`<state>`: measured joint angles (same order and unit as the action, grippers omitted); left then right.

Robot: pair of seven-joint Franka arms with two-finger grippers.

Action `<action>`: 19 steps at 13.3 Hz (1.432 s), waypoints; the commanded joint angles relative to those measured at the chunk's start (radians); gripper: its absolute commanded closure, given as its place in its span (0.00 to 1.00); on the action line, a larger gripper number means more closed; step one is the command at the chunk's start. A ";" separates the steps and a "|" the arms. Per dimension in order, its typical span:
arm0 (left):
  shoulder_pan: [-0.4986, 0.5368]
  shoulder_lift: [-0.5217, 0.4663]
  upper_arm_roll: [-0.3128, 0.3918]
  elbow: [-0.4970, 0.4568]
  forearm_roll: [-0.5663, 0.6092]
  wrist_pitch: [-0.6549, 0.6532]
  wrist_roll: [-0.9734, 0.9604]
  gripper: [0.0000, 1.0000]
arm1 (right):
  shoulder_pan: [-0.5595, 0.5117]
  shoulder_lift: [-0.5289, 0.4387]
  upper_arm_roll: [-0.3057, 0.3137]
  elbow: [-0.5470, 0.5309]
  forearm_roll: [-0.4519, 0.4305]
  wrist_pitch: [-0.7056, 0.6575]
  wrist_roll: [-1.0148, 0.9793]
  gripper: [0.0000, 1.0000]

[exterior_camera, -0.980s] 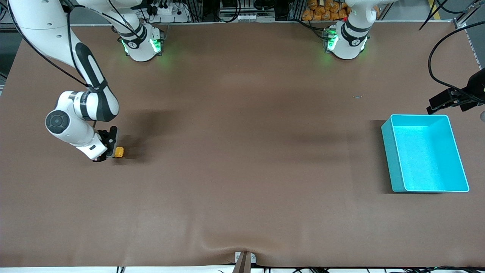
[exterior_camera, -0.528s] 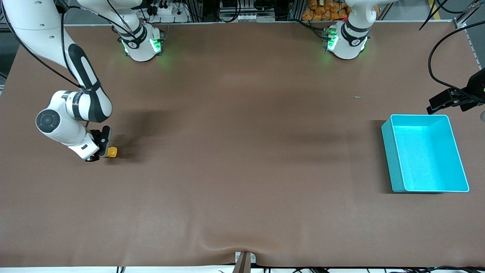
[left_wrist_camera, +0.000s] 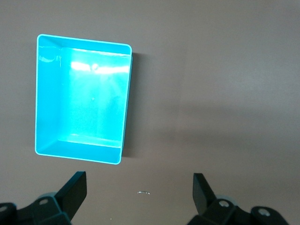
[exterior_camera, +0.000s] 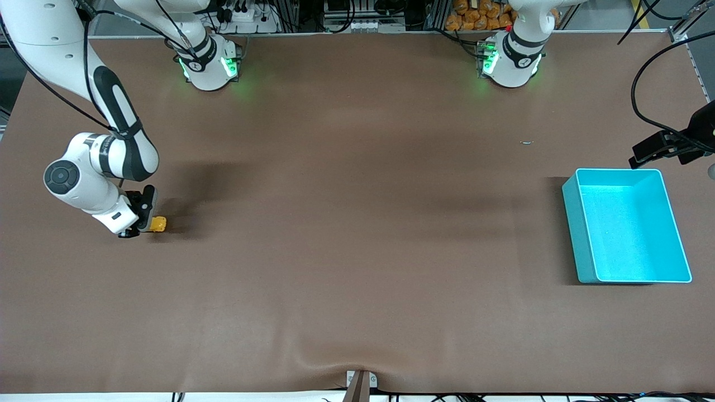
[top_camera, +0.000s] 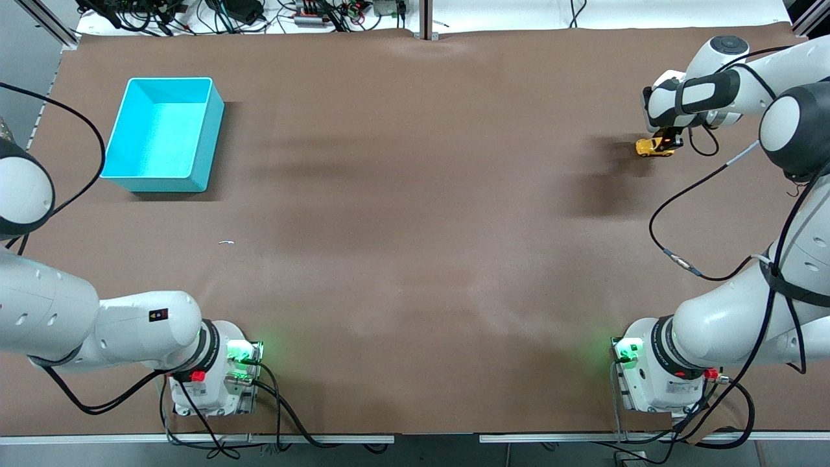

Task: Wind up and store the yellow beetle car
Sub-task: 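Drag the pressed car backward with the right gripper to wind it, then lift the right gripper off the car, letting it roll toward the bin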

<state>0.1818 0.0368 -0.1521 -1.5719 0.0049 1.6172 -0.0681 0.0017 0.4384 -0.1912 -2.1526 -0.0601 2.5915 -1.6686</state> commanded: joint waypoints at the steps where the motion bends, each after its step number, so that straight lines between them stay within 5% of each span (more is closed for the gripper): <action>1: 0.004 0.003 -0.001 0.009 -0.020 0.004 0.013 0.00 | -0.040 0.098 0.010 0.037 -0.010 0.042 -0.040 0.58; 5: 0.004 0.003 -0.001 0.009 -0.020 0.004 0.013 0.00 | -0.045 0.099 0.010 0.051 -0.010 0.036 -0.042 0.51; 8: 0.004 0.005 -0.001 0.009 -0.022 0.004 0.013 0.00 | -0.045 0.099 0.010 0.083 -0.010 0.016 -0.042 0.31; 10: 0.004 0.003 -0.001 0.009 -0.020 0.004 0.013 0.00 | -0.066 0.099 0.010 0.157 -0.007 -0.115 -0.043 0.24; 19: 0.001 0.005 -0.001 0.009 -0.020 0.006 0.013 0.00 | -0.095 0.092 0.013 0.204 -0.003 -0.214 -0.045 0.24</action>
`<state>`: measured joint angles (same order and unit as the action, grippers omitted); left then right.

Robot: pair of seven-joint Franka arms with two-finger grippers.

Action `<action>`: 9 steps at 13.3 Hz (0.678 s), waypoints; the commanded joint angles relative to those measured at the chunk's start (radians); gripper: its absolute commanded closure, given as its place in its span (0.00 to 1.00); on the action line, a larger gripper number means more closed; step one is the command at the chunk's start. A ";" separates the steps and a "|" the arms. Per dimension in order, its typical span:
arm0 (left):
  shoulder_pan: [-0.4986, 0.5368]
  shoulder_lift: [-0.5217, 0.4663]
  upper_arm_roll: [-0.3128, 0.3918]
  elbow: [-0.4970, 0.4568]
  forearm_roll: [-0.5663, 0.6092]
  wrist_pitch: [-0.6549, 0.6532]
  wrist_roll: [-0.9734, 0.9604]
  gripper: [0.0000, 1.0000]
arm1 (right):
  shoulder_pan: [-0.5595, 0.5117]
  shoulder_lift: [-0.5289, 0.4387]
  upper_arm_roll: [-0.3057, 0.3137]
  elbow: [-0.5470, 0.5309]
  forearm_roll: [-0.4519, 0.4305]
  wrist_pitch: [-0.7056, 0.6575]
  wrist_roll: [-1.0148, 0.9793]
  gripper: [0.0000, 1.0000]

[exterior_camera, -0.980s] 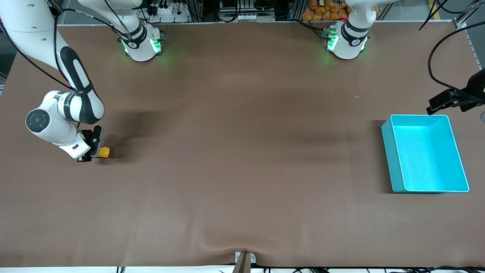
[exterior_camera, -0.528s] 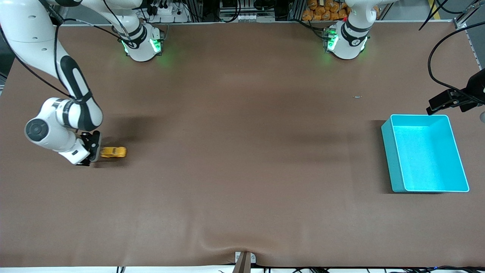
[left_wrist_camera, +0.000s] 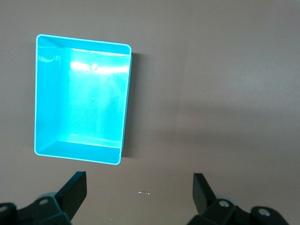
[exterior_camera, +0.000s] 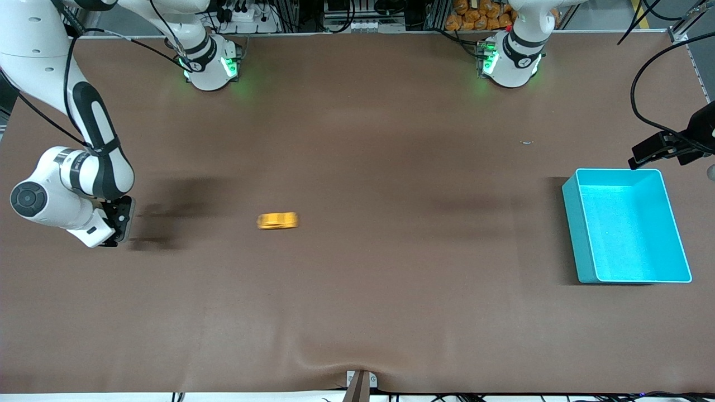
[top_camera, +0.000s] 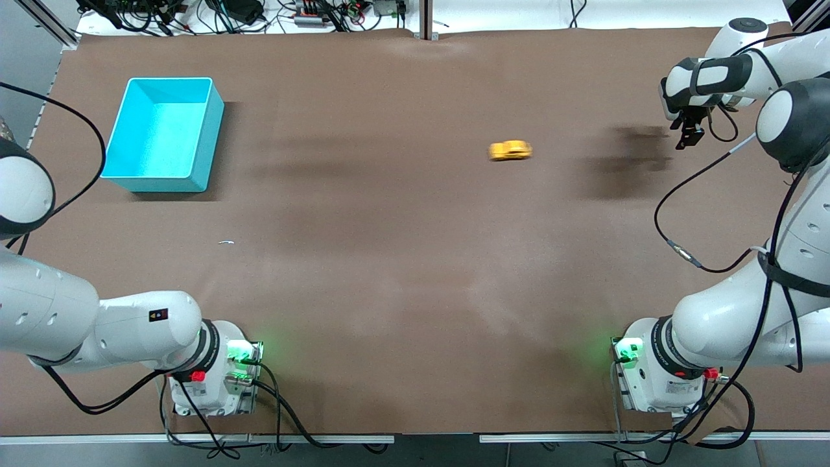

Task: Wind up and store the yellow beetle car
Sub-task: 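Lift the right gripper off the car, letting it roll toward the bin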

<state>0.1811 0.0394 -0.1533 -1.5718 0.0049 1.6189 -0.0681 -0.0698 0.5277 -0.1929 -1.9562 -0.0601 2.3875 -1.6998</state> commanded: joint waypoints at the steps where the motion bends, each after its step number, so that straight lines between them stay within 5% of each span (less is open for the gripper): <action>1: 0.001 0.002 -0.002 0.009 -0.020 0.004 0.013 0.00 | -0.024 0.003 0.013 0.008 -0.003 -0.010 -0.014 0.24; 9: -0.011 0.004 -0.006 0.009 -0.020 0.007 0.013 0.00 | -0.030 0.001 0.013 0.006 -0.001 -0.010 -0.015 0.24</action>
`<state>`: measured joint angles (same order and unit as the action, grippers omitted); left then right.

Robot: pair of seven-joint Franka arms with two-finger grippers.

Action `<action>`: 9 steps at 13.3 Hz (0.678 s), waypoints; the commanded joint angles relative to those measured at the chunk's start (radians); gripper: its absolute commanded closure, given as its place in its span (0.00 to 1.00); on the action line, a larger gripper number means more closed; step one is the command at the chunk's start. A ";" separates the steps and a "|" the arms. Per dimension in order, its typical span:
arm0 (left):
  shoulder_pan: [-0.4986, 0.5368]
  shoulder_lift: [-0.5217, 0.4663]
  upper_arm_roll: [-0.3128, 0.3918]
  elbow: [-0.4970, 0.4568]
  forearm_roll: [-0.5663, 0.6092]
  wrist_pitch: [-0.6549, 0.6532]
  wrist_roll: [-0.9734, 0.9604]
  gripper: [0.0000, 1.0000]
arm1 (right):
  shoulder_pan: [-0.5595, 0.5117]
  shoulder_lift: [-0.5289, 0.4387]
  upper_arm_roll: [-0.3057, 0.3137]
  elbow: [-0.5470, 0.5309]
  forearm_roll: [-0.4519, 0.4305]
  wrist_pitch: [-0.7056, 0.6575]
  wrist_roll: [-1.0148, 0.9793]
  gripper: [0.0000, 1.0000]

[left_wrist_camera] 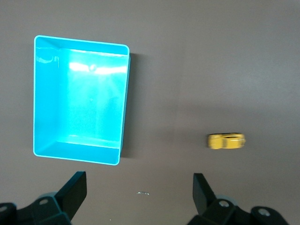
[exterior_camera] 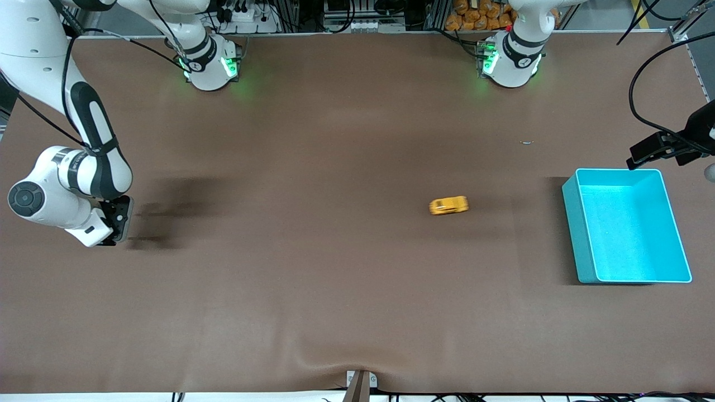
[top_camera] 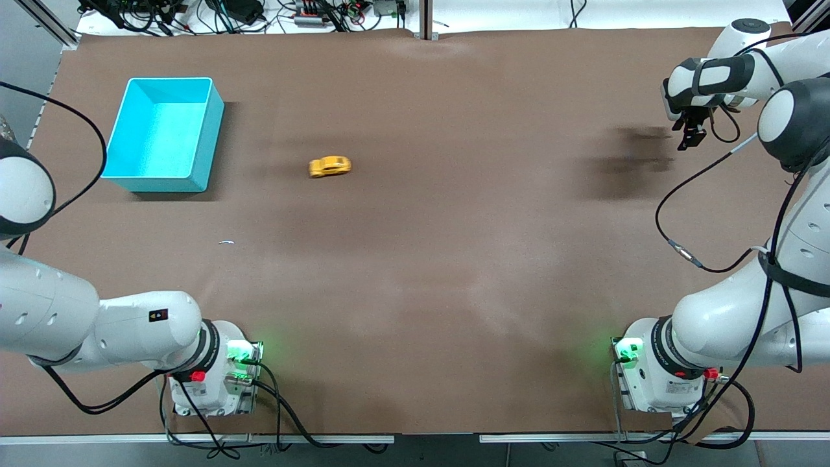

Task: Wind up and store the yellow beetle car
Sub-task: 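Lift the right gripper off the car, letting it roll toward the bin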

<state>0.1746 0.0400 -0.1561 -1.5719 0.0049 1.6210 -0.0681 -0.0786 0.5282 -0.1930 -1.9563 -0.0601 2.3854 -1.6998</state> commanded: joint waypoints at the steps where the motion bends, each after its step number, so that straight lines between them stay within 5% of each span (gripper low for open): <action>1: -0.004 0.012 -0.007 0.009 -0.020 0.005 0.013 0.00 | -0.021 0.001 0.015 0.007 -0.001 -0.008 -0.015 0.24; 3: -0.006 0.020 -0.007 0.010 -0.020 0.005 0.013 0.00 | -0.026 -0.004 0.017 0.008 0.005 -0.008 -0.014 0.24; 7: -0.024 0.052 -0.010 0.010 -0.019 0.005 0.007 0.00 | -0.017 -0.068 0.018 0.098 0.238 -0.125 0.002 0.22; 9: -0.041 0.079 -0.010 0.012 -0.020 0.013 -0.033 0.00 | 0.000 -0.067 0.017 0.267 0.269 -0.313 0.092 0.00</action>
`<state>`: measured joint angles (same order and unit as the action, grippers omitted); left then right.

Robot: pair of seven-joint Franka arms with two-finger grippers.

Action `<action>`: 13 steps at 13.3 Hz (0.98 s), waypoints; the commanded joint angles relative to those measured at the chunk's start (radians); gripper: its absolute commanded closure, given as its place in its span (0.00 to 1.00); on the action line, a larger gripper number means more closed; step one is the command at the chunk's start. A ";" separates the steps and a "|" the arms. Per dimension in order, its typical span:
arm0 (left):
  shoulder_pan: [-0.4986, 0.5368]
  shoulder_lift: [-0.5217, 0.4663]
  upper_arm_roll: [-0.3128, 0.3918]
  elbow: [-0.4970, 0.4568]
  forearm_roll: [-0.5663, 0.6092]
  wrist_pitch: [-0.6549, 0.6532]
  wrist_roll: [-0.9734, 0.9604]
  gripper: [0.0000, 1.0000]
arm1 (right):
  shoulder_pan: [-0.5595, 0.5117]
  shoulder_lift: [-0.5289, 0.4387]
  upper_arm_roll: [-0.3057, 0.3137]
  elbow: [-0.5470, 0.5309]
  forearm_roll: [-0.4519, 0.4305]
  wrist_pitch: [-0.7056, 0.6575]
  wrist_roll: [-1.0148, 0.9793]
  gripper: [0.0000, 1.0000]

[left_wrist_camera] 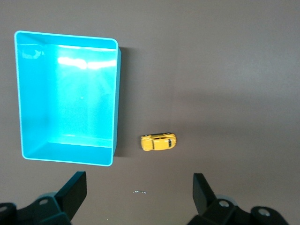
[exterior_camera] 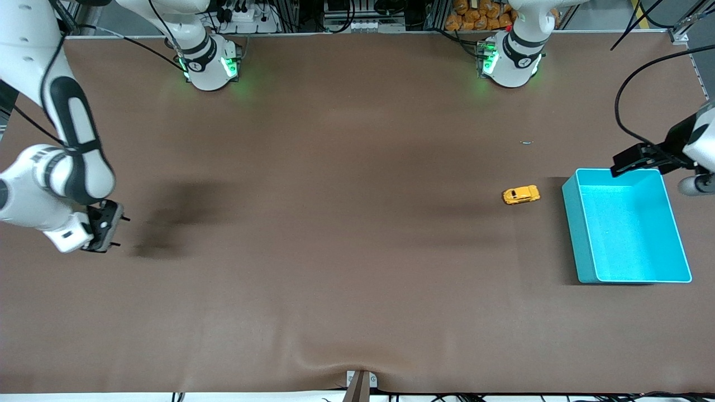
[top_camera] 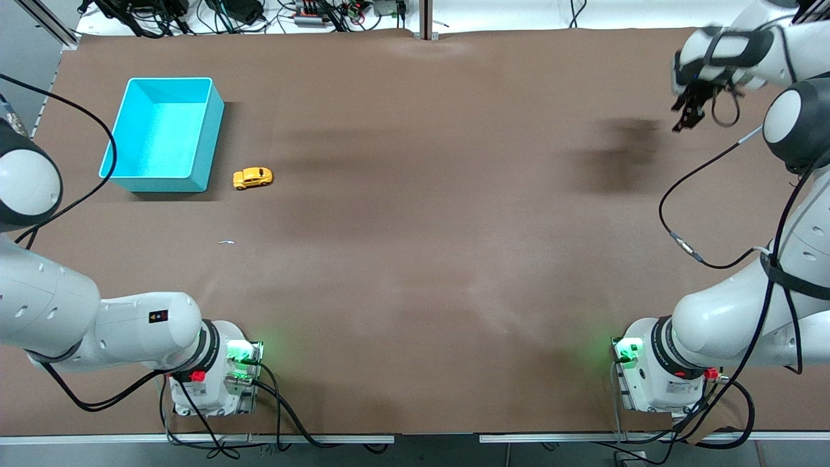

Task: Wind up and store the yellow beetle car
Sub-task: 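Move the left gripper to the car while the right gripper retracts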

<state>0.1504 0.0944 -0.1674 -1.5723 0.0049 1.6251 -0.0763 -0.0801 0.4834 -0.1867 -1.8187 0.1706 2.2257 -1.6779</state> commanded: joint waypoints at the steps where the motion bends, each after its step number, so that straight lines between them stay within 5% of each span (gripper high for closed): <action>1: -0.032 0.039 0.002 0.018 -0.019 0.021 -0.080 0.00 | 0.006 -0.020 0.010 0.192 0.040 -0.205 0.119 0.00; 8: -0.176 0.165 -0.004 0.018 0.075 0.022 -0.711 0.00 | 0.124 -0.172 0.010 0.288 0.035 -0.357 0.686 0.00; 13: -0.131 0.197 0.003 -0.006 0.057 0.022 -0.792 0.00 | 0.155 -0.174 0.007 0.446 0.004 -0.604 0.947 0.00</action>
<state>-0.0093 0.2875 -0.1616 -1.5723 0.0581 1.6524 -0.8469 0.0698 0.2991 -0.1738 -1.4187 0.1912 1.6683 -0.8020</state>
